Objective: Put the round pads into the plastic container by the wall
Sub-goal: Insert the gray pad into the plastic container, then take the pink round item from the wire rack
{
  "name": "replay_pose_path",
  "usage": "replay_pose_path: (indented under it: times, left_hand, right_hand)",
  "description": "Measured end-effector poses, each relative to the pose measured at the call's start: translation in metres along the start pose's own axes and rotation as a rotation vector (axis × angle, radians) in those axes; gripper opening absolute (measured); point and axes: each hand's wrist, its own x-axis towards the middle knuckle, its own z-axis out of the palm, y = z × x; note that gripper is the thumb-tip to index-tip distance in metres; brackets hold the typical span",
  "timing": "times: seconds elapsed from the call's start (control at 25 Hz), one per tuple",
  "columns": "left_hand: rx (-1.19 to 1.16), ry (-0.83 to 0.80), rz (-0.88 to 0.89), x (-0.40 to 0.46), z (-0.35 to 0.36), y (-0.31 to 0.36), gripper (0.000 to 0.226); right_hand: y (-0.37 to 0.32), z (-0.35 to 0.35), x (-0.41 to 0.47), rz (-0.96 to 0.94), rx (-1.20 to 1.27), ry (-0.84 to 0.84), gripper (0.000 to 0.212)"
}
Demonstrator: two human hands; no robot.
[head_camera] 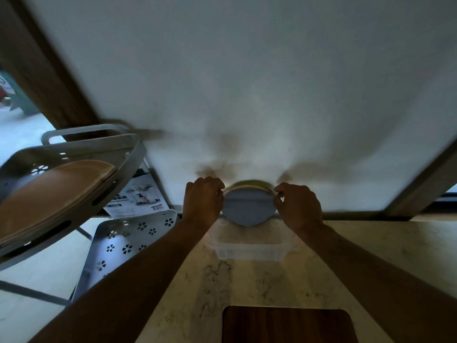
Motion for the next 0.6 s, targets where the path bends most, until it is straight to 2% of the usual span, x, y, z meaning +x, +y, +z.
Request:
replay_pose_path:
  times: [0.2, 0.4, 0.6]
  left_hand:
    - [-0.113, 0.025, -0.089, -0.02, -0.049, 0.007, 0.012]
    - [-0.111, 0.015, -0.171, -0.074, -0.117, -0.002, 0.014]
    - [-0.026, 0.067, -0.151, -0.128, -0.202, -0.011, 0.017]
  right_hand:
    - [-0.037, -0.026, -0.014, -0.065, 0.04, -0.04, 0.018]
    - [-0.112, -0.055, -0.048, -0.169, 0.179, 0.017, 0.018]
    - [-0.199, -0.076, -0.079, -0.206, 0.316, -0.11, 0.034]
